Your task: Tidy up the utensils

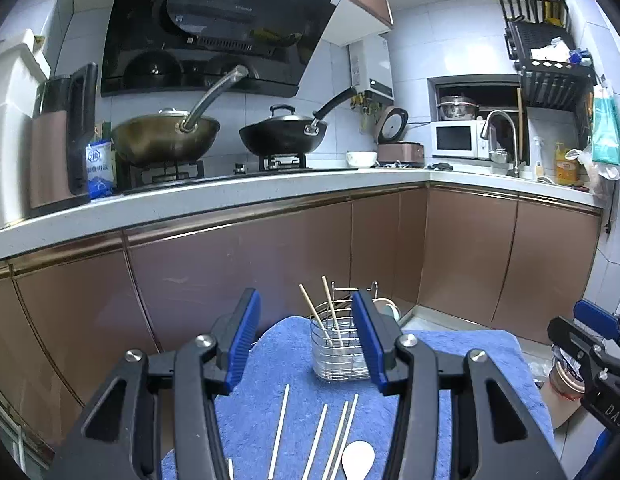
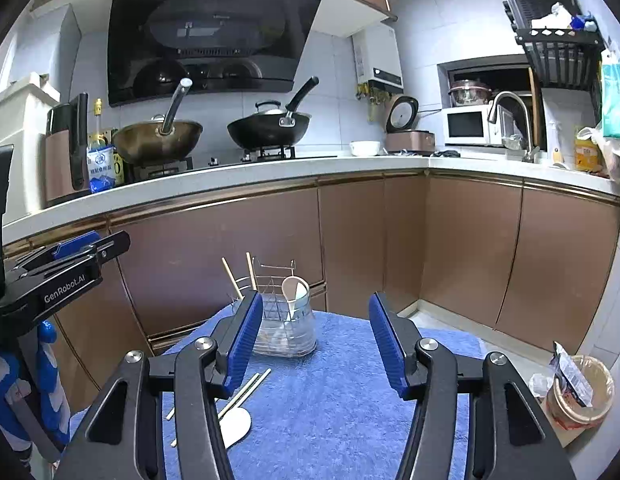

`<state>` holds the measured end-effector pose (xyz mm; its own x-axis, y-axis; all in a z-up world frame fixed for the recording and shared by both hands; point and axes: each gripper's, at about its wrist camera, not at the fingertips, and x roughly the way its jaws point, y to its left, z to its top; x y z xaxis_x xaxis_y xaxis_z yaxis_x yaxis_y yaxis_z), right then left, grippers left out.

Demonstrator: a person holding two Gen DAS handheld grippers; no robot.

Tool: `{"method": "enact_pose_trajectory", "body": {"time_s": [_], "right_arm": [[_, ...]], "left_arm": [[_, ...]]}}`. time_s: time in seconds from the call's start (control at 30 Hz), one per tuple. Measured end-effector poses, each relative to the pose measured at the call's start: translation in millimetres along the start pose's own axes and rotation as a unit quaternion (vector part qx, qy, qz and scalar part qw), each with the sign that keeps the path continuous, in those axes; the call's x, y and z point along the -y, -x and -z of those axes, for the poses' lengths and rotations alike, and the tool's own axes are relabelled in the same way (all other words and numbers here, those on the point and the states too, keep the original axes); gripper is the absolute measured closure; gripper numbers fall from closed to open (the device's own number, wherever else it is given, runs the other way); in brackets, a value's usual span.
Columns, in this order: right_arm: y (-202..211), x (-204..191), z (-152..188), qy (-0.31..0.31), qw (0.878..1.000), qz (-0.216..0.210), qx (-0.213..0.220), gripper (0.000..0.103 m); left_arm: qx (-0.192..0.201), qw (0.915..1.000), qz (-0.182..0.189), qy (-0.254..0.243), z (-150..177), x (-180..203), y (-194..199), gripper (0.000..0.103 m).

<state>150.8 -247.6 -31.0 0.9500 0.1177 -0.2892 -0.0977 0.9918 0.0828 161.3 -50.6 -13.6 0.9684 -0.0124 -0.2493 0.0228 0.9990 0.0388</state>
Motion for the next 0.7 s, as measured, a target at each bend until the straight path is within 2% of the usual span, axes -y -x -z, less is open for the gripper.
{"method": "enact_pose_trajectory", "body": {"time_s": [0.13, 0.7], "right_arm": [[20, 1, 1, -0.002, 1.000, 0.005, 0.015, 0.041], [62, 17, 10, -0.031, 0.998, 0.029, 0.036, 0.028]], "left_arm": [[0.007, 1.0000, 0.002, -0.005, -1, 2, 16, 0.057], [0.021, 0.9991, 0.016, -0.035, 5, 22, 55, 0.053]]}}
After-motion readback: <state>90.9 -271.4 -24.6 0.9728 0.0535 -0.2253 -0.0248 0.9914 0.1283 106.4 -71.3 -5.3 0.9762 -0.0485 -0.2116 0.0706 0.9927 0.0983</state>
